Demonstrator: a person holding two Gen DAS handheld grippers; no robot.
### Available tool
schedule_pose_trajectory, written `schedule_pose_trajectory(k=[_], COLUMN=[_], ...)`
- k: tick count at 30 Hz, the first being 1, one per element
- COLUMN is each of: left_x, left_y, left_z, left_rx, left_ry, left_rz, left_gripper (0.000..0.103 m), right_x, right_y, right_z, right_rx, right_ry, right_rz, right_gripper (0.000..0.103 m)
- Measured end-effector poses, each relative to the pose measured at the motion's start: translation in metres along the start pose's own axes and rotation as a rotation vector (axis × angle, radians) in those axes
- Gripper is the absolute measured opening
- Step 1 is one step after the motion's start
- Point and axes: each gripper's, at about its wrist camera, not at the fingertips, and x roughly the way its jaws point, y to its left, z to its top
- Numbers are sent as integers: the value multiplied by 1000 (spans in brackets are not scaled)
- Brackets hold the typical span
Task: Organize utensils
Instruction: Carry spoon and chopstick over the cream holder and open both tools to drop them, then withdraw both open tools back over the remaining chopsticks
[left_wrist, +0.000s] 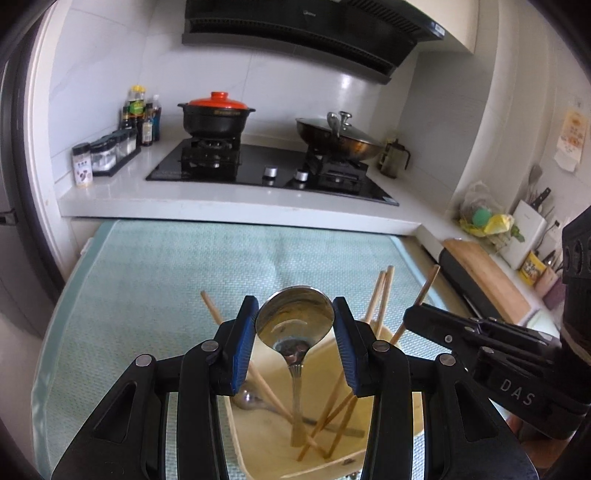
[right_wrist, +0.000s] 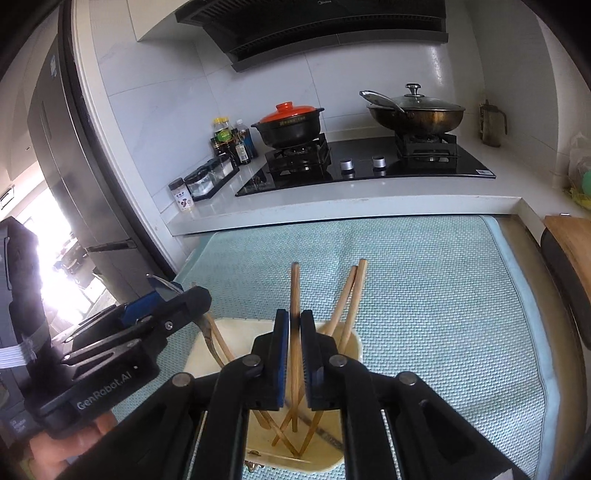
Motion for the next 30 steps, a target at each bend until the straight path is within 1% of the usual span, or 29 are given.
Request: schedule_pose_trajectory(k=[1,2,3,5,6,7,8,10,12,13,15,18,21,23,24,25,26,28,30], left_x=[3,3,2,-7,-13,-19,-26,-43,-66,-81,-114,-161,-201,-225,-233,-240,-245,-251,-253], left_y=[1,2,2,1,1,0,1,3,7,10,14,24,36,44,48,51,54,57,54], left_z=[0,0,1,4,6,8,11,14,14,12,2,-23,-61,-93,-111,-128,-145,-180,-212], left_rx=[-9,-16,-20,-21,-19,-23,-30,-49,-63,-57,-26,32,73,85,83,77,67,33,3], left_ry=[13,14,9,-15,-27,-34,-40,-51,-66,-80,-110,-121,-89,-68,-57,-40,-18,21,50], left_rz=[-3,-1,0,1,-1,-7,-19,-25,-37,-37,-19,18,59,86,101,111,116,137,145], left_gripper=[42,45,57,69,72,73,73,73,79,80,87,93,95,98,98,98,98,98,98], right_x=[0,-2,-4,-13,-20,-30,-38,-49,-62,-72,-95,-134,-174,-196,-206,-215,-223,-235,-240], right_y=[0,1,2,5,7,9,10,14,18,20,28,41,49,52,53,54,53,53,52], right_z=[-1,-1,-1,0,1,2,4,11,17,18,15,-1,-36,-66,-84,-103,-122,-160,-195], right_rx=[0,-6,-17,-42,-52,-64,-76,-95,-103,-111,-144,-217,-281,-323,-342,-361,-372,-379,-379], right_ry=[4,5,6,-3,-25,-55,-78,-83,-97,-110,-145,-190,-214,-216,-218,-219,-220,-215,-199], right_rz=[-3,-13,-28,-40,-49,-59,-67,-52,-45,-37,-32,-38,-49,-74,-83,-92,-102,-127,-174], right_gripper=[9,9,9,31,57,69,69,69,69,69,68,69,69,70,72,77,79,80,80])
